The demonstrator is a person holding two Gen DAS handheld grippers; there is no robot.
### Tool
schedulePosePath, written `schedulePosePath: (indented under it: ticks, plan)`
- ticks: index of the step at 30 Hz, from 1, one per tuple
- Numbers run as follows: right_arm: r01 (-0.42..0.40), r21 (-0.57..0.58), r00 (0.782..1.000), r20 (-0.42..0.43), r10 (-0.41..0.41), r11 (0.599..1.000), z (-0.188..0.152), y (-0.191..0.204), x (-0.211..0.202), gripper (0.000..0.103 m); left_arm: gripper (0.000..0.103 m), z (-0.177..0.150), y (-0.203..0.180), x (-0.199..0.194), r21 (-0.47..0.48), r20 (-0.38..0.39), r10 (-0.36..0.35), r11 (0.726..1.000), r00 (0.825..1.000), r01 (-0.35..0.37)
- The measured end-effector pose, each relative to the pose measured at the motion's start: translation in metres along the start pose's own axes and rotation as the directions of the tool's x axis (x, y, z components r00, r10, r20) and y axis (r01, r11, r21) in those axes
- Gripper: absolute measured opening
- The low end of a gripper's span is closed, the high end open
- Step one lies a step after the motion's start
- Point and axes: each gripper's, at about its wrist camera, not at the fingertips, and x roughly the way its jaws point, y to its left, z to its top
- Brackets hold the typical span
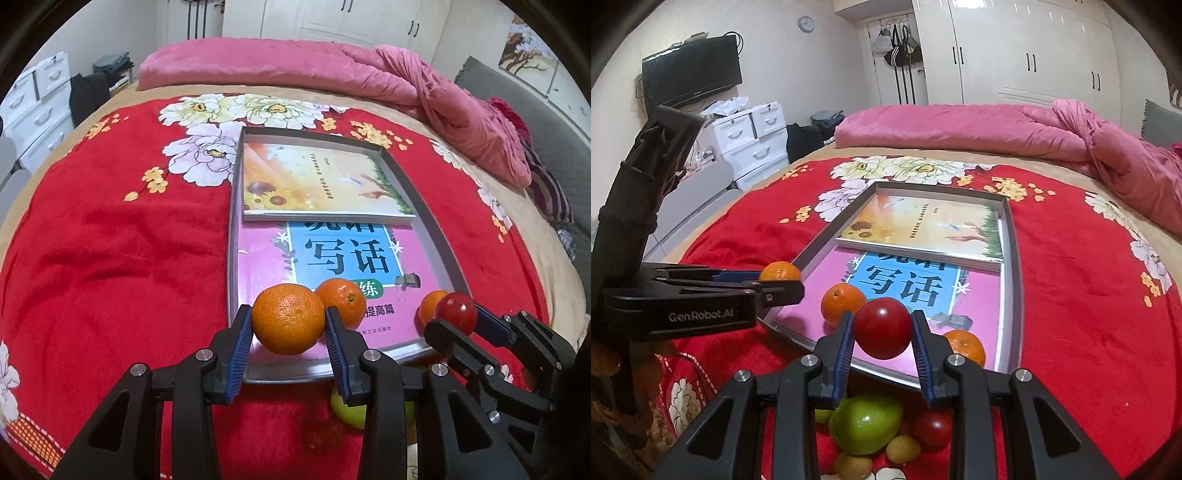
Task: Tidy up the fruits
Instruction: 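Lift the tomato and orange and carry both over the grey tray, then lower the tomato onto the book and open the right gripper while the left lowers the orange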
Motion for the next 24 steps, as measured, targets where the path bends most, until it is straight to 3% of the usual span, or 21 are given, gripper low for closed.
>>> schedulePosePath:
  ticks: [24]
  plan:
    - [-0.038, -0.064, 0.997, -0.074, 0.034, 0.997, -0.004, 0.008, 0.031, 0.031, 0.04, -0.006, -0.004, 0.018, 0.026, -0.044, 0.017, 1.0, 0.999, -0.016]
